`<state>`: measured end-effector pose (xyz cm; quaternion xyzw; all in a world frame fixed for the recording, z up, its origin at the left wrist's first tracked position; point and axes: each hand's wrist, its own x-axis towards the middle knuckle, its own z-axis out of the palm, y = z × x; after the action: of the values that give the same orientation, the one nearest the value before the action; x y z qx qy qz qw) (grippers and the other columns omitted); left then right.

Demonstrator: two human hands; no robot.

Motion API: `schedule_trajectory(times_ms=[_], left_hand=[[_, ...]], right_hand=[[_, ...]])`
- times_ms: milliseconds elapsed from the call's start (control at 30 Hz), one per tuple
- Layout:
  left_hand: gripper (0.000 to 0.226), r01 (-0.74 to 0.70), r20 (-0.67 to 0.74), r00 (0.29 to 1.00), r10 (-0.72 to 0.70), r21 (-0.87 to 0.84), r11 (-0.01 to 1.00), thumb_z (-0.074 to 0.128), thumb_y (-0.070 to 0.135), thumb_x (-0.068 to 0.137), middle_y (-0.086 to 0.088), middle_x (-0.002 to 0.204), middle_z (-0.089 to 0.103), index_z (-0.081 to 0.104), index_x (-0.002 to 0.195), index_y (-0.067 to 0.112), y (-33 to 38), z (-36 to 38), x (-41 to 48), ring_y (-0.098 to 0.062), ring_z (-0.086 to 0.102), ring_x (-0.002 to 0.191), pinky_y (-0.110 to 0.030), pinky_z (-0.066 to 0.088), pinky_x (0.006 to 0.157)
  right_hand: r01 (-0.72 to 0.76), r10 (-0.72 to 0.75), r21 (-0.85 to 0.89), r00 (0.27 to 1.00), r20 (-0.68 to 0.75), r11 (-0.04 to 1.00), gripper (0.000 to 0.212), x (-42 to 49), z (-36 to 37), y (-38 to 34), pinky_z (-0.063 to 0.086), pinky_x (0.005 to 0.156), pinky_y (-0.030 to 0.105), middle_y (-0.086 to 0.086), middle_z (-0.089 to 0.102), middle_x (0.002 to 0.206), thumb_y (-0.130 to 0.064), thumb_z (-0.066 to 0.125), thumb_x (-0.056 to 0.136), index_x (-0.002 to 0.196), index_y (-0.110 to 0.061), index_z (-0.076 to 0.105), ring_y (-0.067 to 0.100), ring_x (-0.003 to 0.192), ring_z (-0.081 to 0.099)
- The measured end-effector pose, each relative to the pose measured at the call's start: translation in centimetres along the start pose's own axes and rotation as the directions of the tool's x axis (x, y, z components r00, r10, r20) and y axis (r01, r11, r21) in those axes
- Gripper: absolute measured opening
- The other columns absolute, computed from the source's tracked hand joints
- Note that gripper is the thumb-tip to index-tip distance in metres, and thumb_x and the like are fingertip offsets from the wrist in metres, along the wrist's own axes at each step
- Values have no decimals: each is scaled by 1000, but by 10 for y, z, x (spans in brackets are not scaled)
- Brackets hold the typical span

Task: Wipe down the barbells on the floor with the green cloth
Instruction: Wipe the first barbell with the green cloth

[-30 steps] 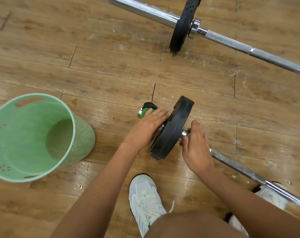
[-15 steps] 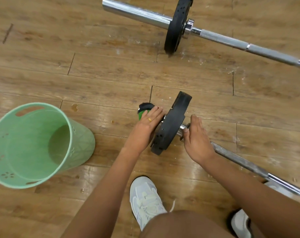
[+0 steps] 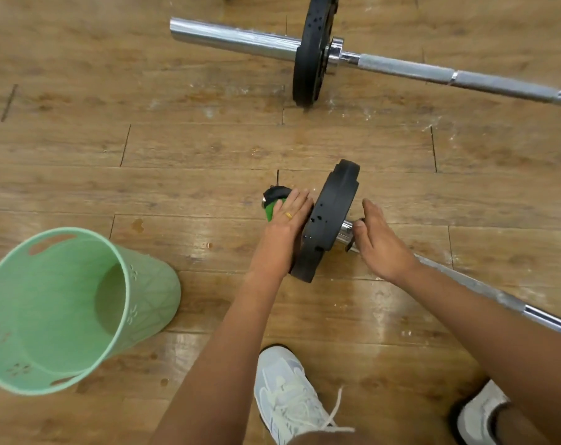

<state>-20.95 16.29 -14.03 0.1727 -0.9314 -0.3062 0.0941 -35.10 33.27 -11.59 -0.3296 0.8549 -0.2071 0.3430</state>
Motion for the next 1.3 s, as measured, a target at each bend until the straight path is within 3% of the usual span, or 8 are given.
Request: schedule_trajectory(times_ms=[200, 367, 533, 733, 833, 933, 1133, 1300], left_hand=[[84, -7, 25, 1000, 6, 31, 1000, 57, -23, 85, 0, 165, 16, 30, 157, 12, -1, -5, 35, -2, -6, 147, -35, 1, 122], [84, -36, -4, 999, 37, 46, 998, 62, -19, 86, -2, 167, 17, 30, 158, 10, -3, 0, 27, -17, 4, 155, -34, 1, 126], [75, -95, 7, 996, 94, 72, 993, 64, -12, 88, -7, 164, 24, 36, 154, 10, -4, 2, 65, -22, 9, 153, -43, 9, 125], [77, -214, 2, 976, 216, 131, 968, 58, -25, 82, -15, 160, 34, 39, 151, 3, -12, -4, 60, -29, 22, 151, -44, 12, 122], [75, -157, -47, 985, 166, 156, 975, 63, -19, 83, -12, 159, 38, 43, 150, 7, -6, -3, 88, -22, 23, 148, -39, 11, 116], [74, -104, -21, 994, 108, 139, 985, 59, -15, 89, -8, 164, 30, 38, 154, 11, -5, -1, 93, -19, 18, 151, -33, 4, 120], [72, -94, 54, 995, 87, 146, 985, 50, -20, 92, -8, 165, 25, 33, 156, 7, -10, -7, 77, -26, 17, 155, -39, 8, 125], [59, 96, 51, 993, -107, 187, 978, 44, -3, 104, 2, 167, 23, 31, 158, 18, -17, -20, 104, -34, 21, 152, -44, 18, 125]], right_hand=[[19, -20, -19, 999, -51, 1000, 63, 13, -14, 3, 9, 125, 36, 16, 11, 166, -39, 22, 109, 158, -2, 7, 27, 154, 6], [81, -122, -229, 977, -174, 970, 63, 1, 1, 8, -4, 123, 31, 13, -6, 167, -35, 24, 109, 159, -5, -1, 23, 154, -8], [66, -84, -164, 990, -109, 984, 67, 20, -10, 13, 2, 126, 37, 9, -9, 168, -38, 25, 108, 159, -9, -8, 19, 154, -9], [47, -55, -96, 995, -78, 994, 65, 31, -27, 10, 4, 124, 40, 7, -8, 168, -37, 24, 109, 159, -10, -8, 18, 154, -7], [44, -50, -75, 996, -71, 996, 65, 37, -33, 11, 4, 123, 39, 7, -7, 168, -37, 24, 109, 159, -10, -8, 19, 155, -4], [38, -40, -49, 999, -28, 998, 67, 42, -42, 12, 5, 126, 39, 8, -7, 168, -38, 26, 109, 159, -9, -8, 19, 155, -5], [55, -56, -60, 998, -20, 997, 68, 41, -43, 13, 6, 126, 41, 9, -7, 168, -38, 27, 109, 159, -8, -7, 21, 155, -4], [78, -79, -47, 997, -12, 996, 68, 42, -44, 18, 8, 125, 42, 7, -6, 168, -40, 28, 109, 160, -11, -7, 22, 155, -2]])
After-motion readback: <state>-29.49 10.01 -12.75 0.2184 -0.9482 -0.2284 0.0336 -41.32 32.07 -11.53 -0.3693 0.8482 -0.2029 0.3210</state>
